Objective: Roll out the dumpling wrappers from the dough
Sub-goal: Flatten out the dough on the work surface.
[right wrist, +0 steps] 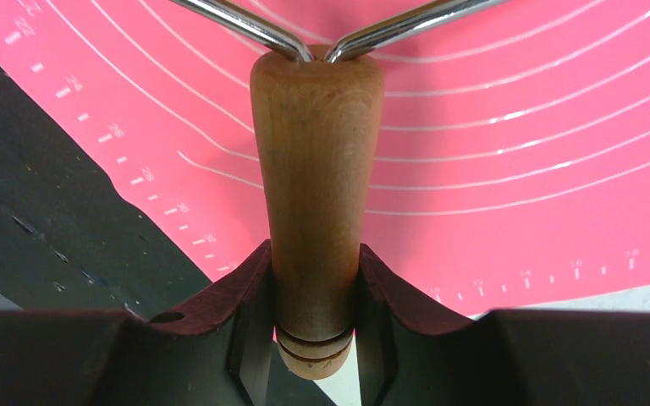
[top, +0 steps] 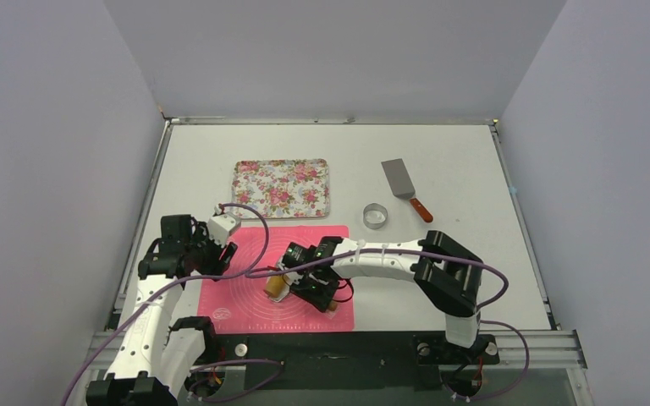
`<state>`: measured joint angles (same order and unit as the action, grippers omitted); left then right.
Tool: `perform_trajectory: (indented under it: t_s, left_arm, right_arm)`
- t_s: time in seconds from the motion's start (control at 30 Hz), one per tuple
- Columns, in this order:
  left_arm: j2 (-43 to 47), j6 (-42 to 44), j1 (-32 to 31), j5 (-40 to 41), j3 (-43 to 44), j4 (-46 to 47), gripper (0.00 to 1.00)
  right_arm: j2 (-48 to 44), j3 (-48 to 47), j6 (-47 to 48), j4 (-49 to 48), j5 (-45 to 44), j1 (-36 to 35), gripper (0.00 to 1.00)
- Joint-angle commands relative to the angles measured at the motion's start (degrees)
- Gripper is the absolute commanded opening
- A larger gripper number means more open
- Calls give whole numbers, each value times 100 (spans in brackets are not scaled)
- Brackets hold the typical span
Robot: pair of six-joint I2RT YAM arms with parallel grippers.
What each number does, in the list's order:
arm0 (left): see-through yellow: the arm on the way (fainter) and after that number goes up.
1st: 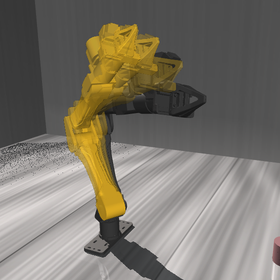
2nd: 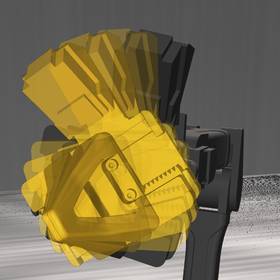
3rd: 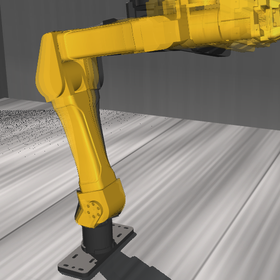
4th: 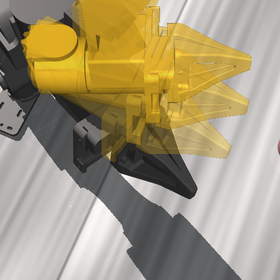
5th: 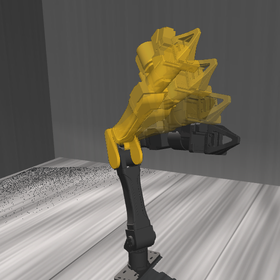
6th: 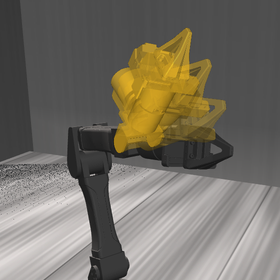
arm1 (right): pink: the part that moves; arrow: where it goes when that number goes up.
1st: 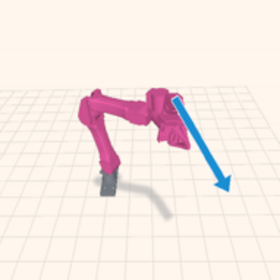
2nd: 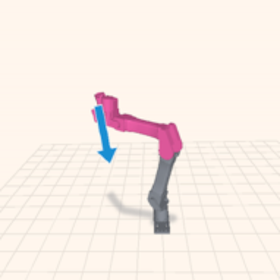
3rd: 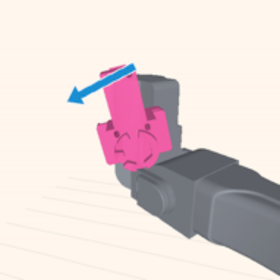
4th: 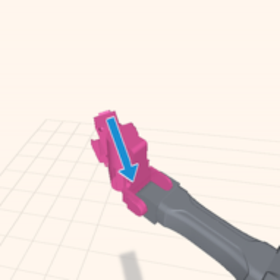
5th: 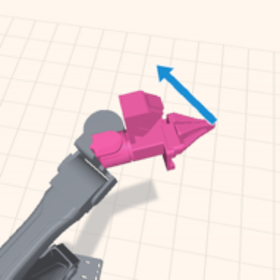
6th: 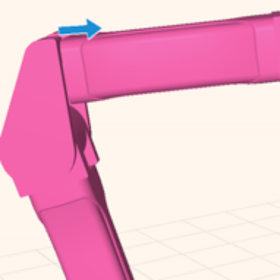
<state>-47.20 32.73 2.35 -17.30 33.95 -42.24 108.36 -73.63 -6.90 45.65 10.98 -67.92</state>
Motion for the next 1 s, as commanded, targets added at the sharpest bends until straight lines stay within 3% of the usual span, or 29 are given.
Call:
perform_trajectory:
  t_s: [0.0,0.2,0.57,0.97]
  left_arm:
    - [54,67,29,-33,93,102,56]
    - [62,55,29,-46,70,147,56]
    - [84,121,29,37,49,41,56]
    - [75,93,29,-30,54,90,56]
  right_arm:
    - [-538,371,-191,200,5,-16,0]
    - [-798,591,-296,274,-88,-45,0]
    - [155,-545,56,261,-53,11,0]
    - [-824,567,-377,257,-146,-150,0]
